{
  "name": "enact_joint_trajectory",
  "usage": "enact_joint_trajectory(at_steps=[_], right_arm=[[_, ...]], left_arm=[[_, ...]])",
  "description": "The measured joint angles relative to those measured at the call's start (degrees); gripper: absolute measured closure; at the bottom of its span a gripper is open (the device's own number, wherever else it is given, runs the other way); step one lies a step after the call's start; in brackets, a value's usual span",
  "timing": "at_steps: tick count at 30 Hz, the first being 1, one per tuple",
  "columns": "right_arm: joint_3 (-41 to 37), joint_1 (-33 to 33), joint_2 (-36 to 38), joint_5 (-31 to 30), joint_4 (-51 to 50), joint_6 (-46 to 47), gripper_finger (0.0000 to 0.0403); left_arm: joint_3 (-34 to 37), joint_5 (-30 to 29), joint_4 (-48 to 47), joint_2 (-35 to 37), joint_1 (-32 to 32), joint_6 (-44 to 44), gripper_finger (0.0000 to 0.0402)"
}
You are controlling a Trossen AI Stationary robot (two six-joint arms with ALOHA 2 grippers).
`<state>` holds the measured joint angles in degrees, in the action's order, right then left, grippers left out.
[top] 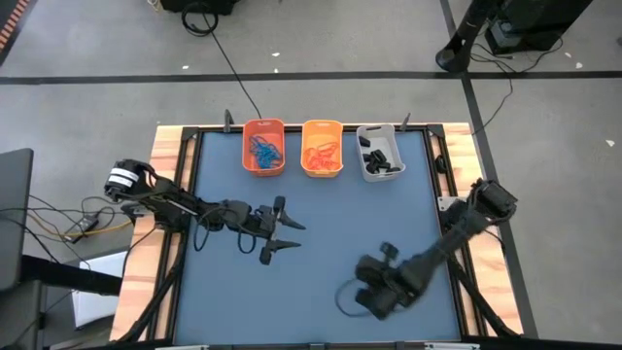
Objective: Sort rubber bands into baskets
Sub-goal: Put the blue rubber band into the orange bin
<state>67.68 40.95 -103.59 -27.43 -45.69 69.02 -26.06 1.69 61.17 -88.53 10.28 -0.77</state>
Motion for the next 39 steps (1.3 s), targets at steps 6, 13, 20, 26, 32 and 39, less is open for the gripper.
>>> enact_joint_trajectory(at_steps=[6, 13, 20, 26, 32, 39], right_arm=[[0.04, -8.91, 0.09, -2.58, 9.68, -22.01, 0.04], [0.04, -15.24, 0.09, 0.39, 24.56, -44.26, 0.04], [0.15, -19.64, 1.14, 1.98, 32.21, -54.91, 0.04], [0.15, -22.19, 1.73, 7.85, 37.17, -59.79, 0.04], [0.13, -23.88, 1.73, 11.53, 40.37, -64.07, 0.04], [1.01, -25.25, 1.73, 13.26, 43.13, -67.83, 0.04]], left_arm=[[0.02, 0.04, -0.04, 0.0, 0.0, -0.65, 0.0179], [0.02, 0.57, -1.97, 0.0, 0.0, -3.9, 0.0179], [0.0, 0.57, -6.73, 0.0, 0.0, -4.81, 0.0179], [-0.02, 0.41, -9.31, 0.0, 0.0, -4.77, 0.0179], [-0.04, -0.11, -9.16, 0.0, -0.04, -4.91, 0.0179], [-0.04, -0.11, -9.82, 0.0, -0.04, -4.94, 0.0189]])
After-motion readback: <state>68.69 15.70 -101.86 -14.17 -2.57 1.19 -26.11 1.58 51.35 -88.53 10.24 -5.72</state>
